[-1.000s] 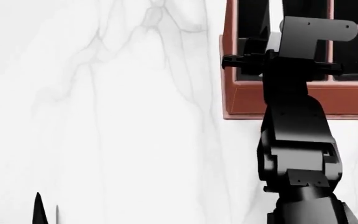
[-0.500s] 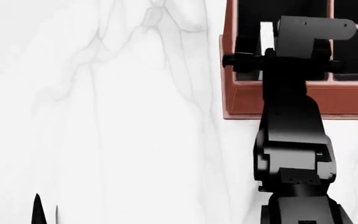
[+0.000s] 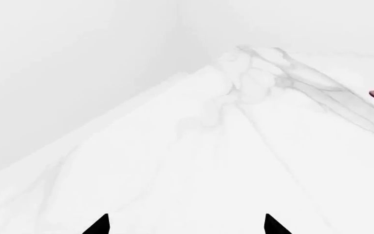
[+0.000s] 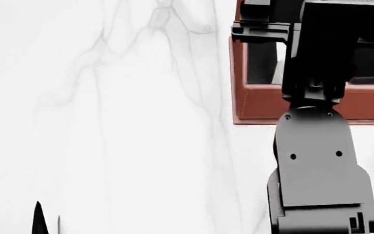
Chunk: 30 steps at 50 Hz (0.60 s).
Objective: Pick up the book and place it in the left compartment of the caddy.
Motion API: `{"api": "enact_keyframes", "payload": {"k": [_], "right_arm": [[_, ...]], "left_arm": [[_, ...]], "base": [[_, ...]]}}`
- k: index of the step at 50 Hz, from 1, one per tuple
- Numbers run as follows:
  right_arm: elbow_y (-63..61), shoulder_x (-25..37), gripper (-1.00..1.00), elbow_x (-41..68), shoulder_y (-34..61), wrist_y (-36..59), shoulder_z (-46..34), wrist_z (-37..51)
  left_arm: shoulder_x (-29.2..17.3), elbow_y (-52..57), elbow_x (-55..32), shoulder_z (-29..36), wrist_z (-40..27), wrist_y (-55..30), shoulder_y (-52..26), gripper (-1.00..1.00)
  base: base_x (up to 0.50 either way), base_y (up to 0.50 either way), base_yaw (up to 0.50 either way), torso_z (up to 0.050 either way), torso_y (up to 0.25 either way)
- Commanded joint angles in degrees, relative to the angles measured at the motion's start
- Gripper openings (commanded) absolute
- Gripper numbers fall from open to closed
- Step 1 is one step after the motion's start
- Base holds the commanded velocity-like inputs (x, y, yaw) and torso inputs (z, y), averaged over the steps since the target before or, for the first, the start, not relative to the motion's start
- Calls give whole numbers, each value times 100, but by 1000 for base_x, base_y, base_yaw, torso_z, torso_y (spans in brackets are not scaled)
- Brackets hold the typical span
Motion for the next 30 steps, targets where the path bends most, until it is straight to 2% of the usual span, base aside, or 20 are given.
{"api": "enact_keyframes", "payload": {"k": [1, 12, 30], "right_arm": [[-2810, 213, 100, -72, -724, 1277, 49, 179], [-3480, 319, 100, -92, -817, 1395, 98, 252], [-3438, 341, 100, -27, -884, 1176, 78, 309]], "left_arm": [[-9, -13, -7, 11, -12, -9, -43, 100], [-26, -4, -7, 26, -24, -8, -49, 100], [-41, -19, 1, 46, -46, 45, -24, 100]], "base": [[0, 0, 0, 0, 0], [0, 0, 0, 0, 0], [0, 0, 0, 0, 0]]}}
